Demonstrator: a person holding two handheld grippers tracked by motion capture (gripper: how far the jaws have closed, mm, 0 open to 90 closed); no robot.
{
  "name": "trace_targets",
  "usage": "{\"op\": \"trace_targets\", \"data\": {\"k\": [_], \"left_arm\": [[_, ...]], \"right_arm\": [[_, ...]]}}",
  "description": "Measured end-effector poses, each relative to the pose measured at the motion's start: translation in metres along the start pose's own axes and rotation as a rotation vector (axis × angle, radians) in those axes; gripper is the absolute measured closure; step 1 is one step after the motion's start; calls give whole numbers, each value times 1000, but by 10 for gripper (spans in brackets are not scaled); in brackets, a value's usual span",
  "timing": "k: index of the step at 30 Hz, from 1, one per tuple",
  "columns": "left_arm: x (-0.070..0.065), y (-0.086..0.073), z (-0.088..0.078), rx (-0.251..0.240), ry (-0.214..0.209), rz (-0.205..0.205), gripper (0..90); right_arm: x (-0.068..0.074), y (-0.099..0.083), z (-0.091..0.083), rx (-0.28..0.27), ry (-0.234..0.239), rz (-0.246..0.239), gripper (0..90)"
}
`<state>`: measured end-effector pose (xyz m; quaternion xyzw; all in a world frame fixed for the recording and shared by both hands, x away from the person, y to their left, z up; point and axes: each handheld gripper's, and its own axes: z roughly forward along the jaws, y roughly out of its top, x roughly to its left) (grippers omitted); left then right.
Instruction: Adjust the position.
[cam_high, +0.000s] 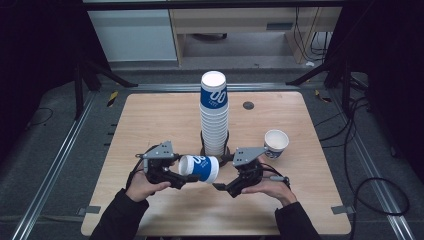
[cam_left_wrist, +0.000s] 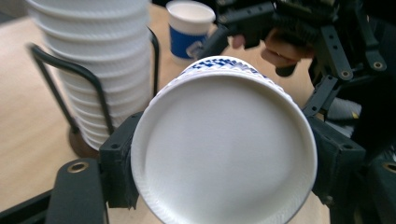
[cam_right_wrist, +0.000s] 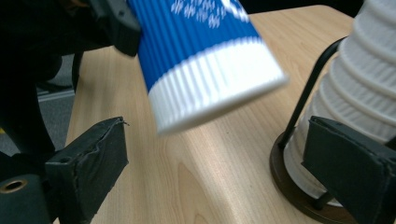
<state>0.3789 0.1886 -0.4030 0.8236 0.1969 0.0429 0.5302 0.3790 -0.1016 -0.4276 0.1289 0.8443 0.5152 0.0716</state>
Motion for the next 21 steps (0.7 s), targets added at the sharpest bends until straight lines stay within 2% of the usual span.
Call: {"op": "trace_targets", "data": {"k": [4, 8, 13, 18, 21], "left_arm": [[5, 0, -10, -96, 22, -14, 248], [3, 1, -12, -140, 16, -3, 248], [-6, 2, -5, -142, -26, 11, 248], [-18, 3, 7, -116, -82, 44, 248], [-21, 4, 9, -113, -96, 50, 248]], "right_arm": [[-3, -1, -5, -25, 15, 24, 65], [-4, -2, -4, -23, 31, 33, 64], [-3, -3, -1, -34, 55, 41, 64], [-3, -3, -1, -42, 74, 48, 67], [-2, -4, 1, -44, 87, 47, 68]]}}
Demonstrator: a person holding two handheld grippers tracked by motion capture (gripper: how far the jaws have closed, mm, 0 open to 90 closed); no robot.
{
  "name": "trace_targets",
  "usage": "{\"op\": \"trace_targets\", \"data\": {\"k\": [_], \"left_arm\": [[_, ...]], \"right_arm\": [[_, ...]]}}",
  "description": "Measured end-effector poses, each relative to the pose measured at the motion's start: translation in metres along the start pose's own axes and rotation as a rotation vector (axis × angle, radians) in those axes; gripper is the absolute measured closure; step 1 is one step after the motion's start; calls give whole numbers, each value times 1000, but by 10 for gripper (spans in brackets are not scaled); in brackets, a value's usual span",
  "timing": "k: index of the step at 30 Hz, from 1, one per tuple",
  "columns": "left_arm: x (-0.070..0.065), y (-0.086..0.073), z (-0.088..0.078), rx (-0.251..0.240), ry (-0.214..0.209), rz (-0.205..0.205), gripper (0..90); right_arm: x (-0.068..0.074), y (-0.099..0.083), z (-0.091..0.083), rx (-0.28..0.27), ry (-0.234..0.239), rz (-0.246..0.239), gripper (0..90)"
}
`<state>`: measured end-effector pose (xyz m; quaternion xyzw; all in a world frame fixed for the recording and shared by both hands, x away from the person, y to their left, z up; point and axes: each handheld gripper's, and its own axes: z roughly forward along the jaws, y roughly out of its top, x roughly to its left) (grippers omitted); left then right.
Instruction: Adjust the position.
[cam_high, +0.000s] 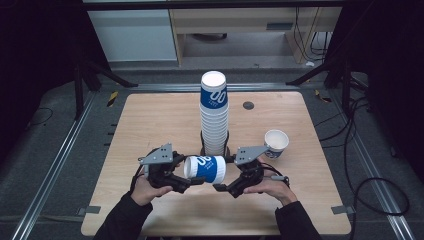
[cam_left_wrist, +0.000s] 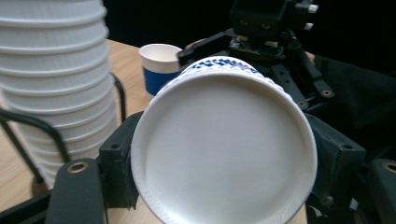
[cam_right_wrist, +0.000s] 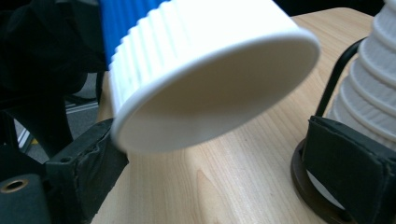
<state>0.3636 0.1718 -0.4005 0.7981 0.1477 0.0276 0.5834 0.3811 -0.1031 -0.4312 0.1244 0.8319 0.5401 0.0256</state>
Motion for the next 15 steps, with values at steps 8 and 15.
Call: {"op": "trace_targets", "data": {"k": [8, 15], "left_arm": [[-3, -1, 6, 26, -50, -1, 249], [-3, -2, 8, 44, -56, 2, 249]], "right_arm": [[4, 0, 5, -18, 70, -10, 81], [5, -1, 5, -25, 97, -16, 127]]}}
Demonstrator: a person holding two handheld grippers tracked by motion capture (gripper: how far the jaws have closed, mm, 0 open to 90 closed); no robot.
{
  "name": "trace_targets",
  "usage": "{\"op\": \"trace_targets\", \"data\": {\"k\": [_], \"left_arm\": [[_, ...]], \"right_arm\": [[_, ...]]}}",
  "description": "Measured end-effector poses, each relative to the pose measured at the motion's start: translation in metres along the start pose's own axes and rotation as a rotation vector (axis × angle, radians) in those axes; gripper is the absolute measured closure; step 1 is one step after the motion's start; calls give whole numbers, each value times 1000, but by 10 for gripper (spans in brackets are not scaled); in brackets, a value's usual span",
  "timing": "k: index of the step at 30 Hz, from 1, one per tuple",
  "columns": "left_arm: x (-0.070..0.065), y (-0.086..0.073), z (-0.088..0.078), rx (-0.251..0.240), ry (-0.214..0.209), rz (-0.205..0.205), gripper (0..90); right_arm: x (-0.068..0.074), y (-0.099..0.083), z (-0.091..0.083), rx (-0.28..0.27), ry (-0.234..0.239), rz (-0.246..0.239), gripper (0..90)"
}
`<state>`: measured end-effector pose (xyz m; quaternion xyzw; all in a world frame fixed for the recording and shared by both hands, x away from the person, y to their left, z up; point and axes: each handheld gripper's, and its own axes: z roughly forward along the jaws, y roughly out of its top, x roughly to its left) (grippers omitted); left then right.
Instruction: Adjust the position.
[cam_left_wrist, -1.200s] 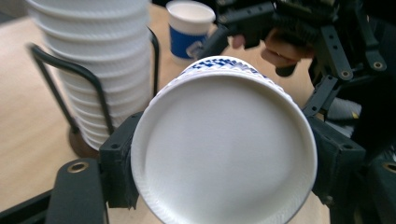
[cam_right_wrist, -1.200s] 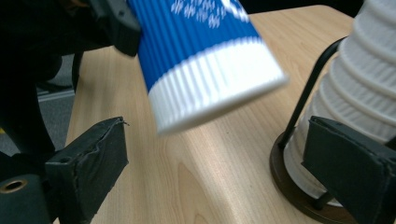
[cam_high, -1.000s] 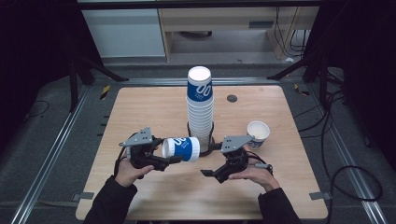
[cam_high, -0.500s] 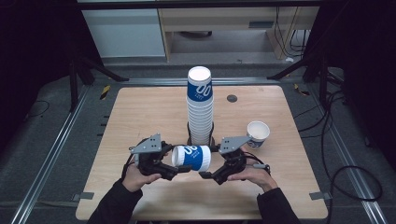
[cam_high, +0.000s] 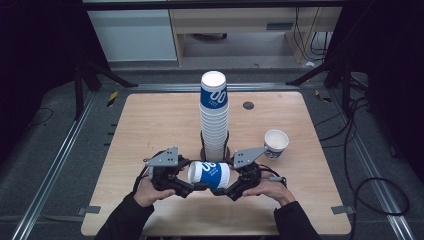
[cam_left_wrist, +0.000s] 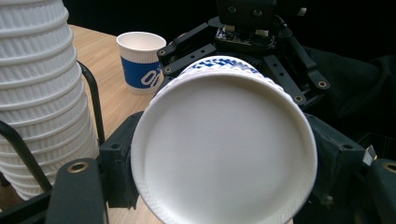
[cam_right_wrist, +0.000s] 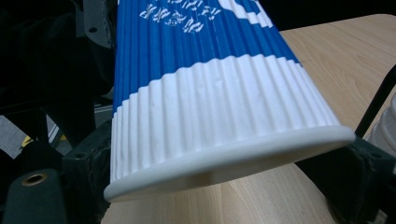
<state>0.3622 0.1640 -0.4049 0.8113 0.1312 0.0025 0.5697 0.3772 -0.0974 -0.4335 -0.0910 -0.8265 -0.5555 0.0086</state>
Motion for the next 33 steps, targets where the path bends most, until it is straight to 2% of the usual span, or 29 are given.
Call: {"op": "trace_targets", "data": {"k": [7, 12, 16, 18, 22, 26, 33], "left_arm": [[1, 0, 0, 8, -2, -6, 249], [0, 1, -2, 10, 18, -9, 209], [2, 4, -9, 18, 32, -8, 178], [3, 4, -12, 20, 45, -6, 166], [7, 2, -14, 95, 70, -4, 136], [10, -4, -6, 178, 73, 0, 128], [6, -12, 11, 296, 27, 32, 127]], "right_arm": [[-1, -1, 1, 5, 4, 5, 144], [-1, 0, -2, -3, -3, 7, 153], [-3, 0, -8, -6, -26, 6, 155], [-4, 0, -11, 9, -47, -5, 155], [-5, -2, -12, 69, -89, -25, 154], [-5, -5, -6, 139, -105, -47, 155], [0, -9, 10, 217, -68, -90, 156]]}}
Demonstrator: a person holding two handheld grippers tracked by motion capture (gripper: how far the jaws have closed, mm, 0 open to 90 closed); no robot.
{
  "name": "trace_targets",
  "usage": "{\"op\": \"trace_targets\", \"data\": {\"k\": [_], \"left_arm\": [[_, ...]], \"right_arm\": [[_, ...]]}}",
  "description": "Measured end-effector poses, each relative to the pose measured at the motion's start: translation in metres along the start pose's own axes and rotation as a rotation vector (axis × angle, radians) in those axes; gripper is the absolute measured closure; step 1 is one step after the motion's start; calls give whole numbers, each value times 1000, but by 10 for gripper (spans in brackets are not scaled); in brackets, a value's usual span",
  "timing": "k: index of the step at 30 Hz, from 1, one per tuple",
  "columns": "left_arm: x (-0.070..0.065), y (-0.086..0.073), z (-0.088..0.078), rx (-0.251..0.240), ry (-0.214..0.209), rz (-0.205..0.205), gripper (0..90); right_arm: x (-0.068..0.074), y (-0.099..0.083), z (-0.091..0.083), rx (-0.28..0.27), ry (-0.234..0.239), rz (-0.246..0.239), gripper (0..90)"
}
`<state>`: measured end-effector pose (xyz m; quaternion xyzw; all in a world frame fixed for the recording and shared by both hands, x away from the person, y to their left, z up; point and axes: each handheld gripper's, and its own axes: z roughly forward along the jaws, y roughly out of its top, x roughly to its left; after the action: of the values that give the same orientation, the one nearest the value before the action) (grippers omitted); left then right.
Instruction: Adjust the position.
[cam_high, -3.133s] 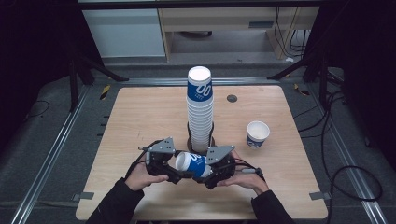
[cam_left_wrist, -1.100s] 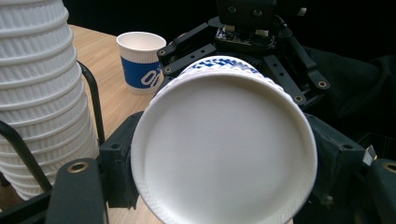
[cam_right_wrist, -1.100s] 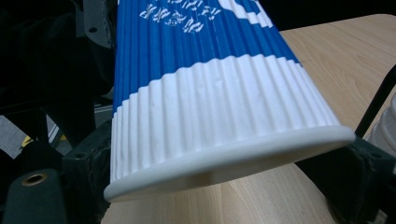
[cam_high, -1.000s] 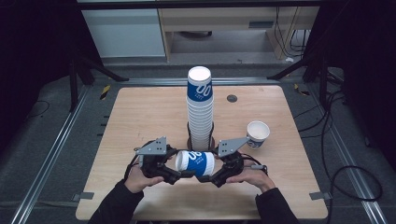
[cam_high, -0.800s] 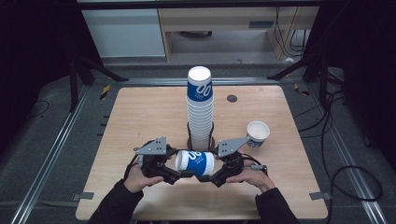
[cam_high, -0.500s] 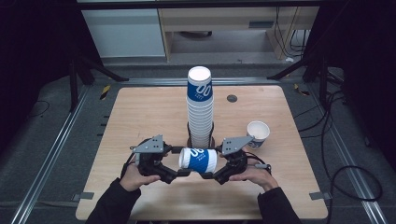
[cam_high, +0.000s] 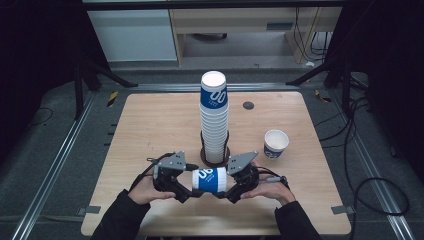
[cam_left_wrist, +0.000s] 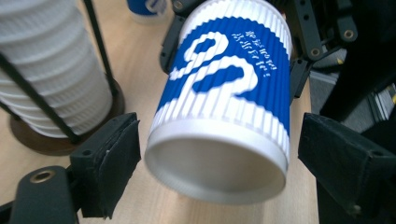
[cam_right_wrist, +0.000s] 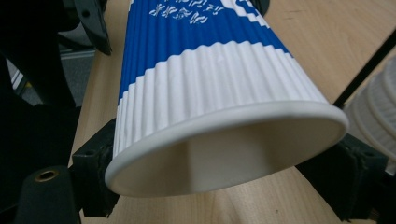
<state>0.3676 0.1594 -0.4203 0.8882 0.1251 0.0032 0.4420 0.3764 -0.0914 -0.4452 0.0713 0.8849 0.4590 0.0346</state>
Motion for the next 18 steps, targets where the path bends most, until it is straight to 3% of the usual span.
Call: {"op": "trace_targets", "data": {"k": [4, 10, 18], "left_arm": [[-1, -2, 6, 43, -11, 14, 144], [0, -4, 6, 55, -45, 9, 241], [1, -4, 5, 36, -52, 15, 257]], "right_arm": [[4, 1, 5, 23, 16, -27, 156], [5, 1, 9, 45, 25, -42, 155], [5, 1, 9, 41, 26, -38, 140]]}}
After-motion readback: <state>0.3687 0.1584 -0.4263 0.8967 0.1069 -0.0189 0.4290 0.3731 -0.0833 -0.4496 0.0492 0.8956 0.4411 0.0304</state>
